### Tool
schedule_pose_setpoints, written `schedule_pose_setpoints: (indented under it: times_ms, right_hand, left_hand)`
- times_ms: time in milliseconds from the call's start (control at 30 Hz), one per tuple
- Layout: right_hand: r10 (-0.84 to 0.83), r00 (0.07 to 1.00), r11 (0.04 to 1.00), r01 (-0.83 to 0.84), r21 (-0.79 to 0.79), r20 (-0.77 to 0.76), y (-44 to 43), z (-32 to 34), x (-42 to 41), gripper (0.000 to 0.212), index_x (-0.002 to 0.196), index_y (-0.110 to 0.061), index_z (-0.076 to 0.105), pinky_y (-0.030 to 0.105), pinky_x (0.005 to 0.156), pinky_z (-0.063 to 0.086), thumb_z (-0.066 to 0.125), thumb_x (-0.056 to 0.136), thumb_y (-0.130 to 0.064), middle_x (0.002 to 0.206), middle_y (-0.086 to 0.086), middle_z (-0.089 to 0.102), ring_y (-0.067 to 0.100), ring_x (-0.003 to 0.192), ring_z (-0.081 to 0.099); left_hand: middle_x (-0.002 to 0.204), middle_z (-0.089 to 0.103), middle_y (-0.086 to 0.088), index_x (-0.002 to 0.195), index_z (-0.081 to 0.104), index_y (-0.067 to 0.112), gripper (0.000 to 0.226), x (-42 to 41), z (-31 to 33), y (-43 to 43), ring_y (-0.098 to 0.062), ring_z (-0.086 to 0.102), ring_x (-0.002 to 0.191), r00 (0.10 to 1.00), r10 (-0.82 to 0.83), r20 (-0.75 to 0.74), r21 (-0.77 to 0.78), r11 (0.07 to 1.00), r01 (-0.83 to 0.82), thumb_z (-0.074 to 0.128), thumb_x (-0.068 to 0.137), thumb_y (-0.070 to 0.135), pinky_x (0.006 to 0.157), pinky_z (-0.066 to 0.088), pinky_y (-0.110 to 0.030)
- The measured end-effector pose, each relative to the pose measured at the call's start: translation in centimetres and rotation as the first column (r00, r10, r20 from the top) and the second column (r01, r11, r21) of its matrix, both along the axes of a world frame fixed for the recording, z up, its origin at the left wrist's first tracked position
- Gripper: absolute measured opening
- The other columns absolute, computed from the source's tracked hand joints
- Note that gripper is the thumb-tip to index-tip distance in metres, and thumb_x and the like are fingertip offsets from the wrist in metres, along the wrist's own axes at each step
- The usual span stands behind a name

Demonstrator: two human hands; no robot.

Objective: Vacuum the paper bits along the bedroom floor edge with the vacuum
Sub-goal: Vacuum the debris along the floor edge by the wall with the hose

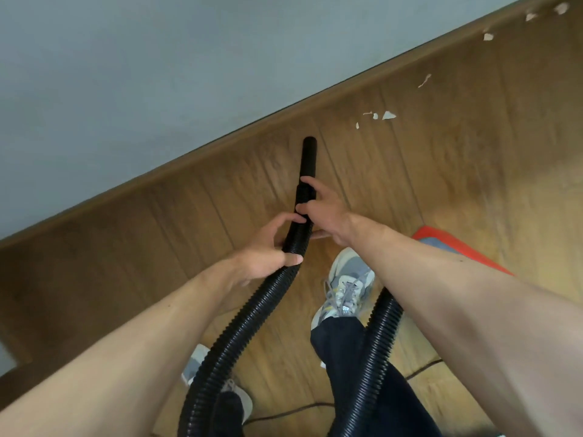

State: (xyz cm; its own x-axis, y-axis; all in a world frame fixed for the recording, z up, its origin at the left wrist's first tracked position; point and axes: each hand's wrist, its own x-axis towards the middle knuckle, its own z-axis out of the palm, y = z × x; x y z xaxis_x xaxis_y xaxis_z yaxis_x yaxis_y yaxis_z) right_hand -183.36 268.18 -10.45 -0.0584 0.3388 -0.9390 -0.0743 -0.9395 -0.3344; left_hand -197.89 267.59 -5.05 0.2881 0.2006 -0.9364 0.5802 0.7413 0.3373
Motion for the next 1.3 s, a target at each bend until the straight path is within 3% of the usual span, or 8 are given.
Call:
schedule_pose_setpoints:
  times_ms: [233,900,1100,1300]
  right_hand:
    - [-0.073,0.997,0.997,0.073,0.004,0.016,0.0,-0.1,4.7,0.064,0.146,-0.041,0.039,0.022,0.048,0.054,0.049,0.097,-0.001,0.123,-0.002,0.047,0.008,0.083,0.057]
    - [-0.162,0.986,0.986,0.161,0.039,0.033,1.5,-0.5,9.5,0.066,0.148,-0.039,0.037,0.030,0.059,0.056,0.049,0.096,0.001,0.121,-0.001,0.048,0.012,0.087,0.058]
    - [-0.193,0.981,0.981,0.193,0.027,0.034,1.6,-0.4,10.6,0.066,0.147,-0.041,0.038,0.026,0.054,0.056,0.049,0.096,0.000,0.130,0.003,0.050,0.020,0.100,0.060]
    - [-0.218,0.974,0.976,0.218,0.019,0.054,1.0,-0.3,12.0,0.065,0.146,-0.043,0.038,0.024,0.051,0.055,0.050,0.097,-0.003,0.132,0.000,0.050,0.016,0.097,0.060]
  left_hand:
    - [0.112,0.066,-0.018,0.127,0.051,0.035,0.063,4.6,-0.3,1.3,-0.039,0.072,0.090,0.995,-0.099,-0.010,0.004,0.995,0.099,0.065,0.086,-0.011,0.080,0.059,-0.056]
    - [0.112,0.066,-0.021,0.132,0.049,0.034,0.062,9.9,-1.0,4.0,-0.044,0.069,0.096,0.980,-0.198,-0.007,0.020,0.980,0.198,0.063,0.089,-0.009,0.079,0.059,-0.058]
    - [0.113,0.065,-0.017,0.129,0.049,0.038,0.063,11.0,-1.1,4.5,-0.038,0.070,0.098,0.972,-0.234,0.005,0.004,0.972,0.234,0.065,0.089,-0.008,0.079,0.061,-0.053]
    - [0.112,0.065,-0.016,0.130,0.049,0.038,0.064,12.4,-1.2,4.7,-0.036,0.071,0.096,0.959,-0.282,0.018,-0.001,0.959,0.282,0.064,0.089,-0.008,0.078,0.061,-0.053]
